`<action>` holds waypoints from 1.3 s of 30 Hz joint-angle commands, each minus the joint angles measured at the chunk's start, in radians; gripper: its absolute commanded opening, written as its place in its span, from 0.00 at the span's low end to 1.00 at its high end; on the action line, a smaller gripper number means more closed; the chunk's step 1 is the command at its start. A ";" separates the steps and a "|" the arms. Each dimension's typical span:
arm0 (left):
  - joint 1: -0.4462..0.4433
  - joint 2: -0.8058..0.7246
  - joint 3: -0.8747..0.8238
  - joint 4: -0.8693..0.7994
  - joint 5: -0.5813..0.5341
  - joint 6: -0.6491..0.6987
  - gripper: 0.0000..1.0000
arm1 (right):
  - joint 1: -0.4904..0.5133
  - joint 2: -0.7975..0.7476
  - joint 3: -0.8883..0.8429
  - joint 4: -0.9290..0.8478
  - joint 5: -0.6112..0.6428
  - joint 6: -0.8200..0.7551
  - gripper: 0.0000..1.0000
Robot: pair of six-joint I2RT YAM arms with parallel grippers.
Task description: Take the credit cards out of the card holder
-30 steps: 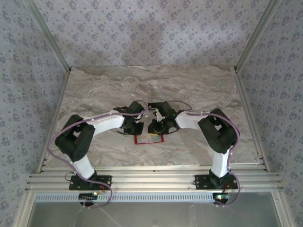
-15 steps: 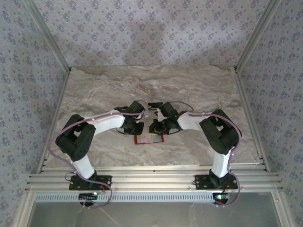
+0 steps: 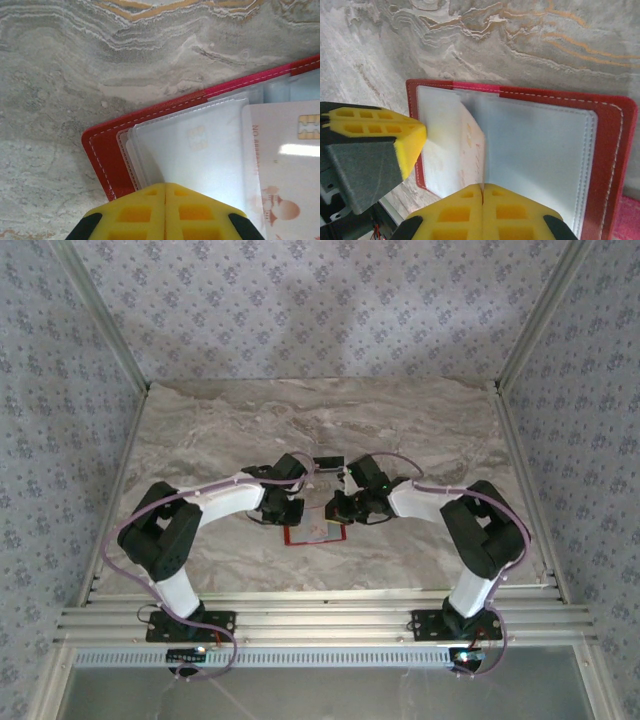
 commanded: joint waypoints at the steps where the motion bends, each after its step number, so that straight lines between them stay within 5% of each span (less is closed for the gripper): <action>1: -0.008 -0.031 0.012 -0.043 -0.012 0.015 0.11 | -0.010 -0.054 -0.020 -0.053 0.046 -0.032 0.00; 14: -0.006 -0.157 0.006 -0.024 -0.055 -0.001 0.20 | -0.064 -0.208 0.036 -0.206 0.136 -0.247 0.00; 39: 0.107 -0.177 -0.126 -0.003 -0.012 -0.020 0.23 | -0.101 -0.043 0.502 -0.480 0.392 -1.503 0.00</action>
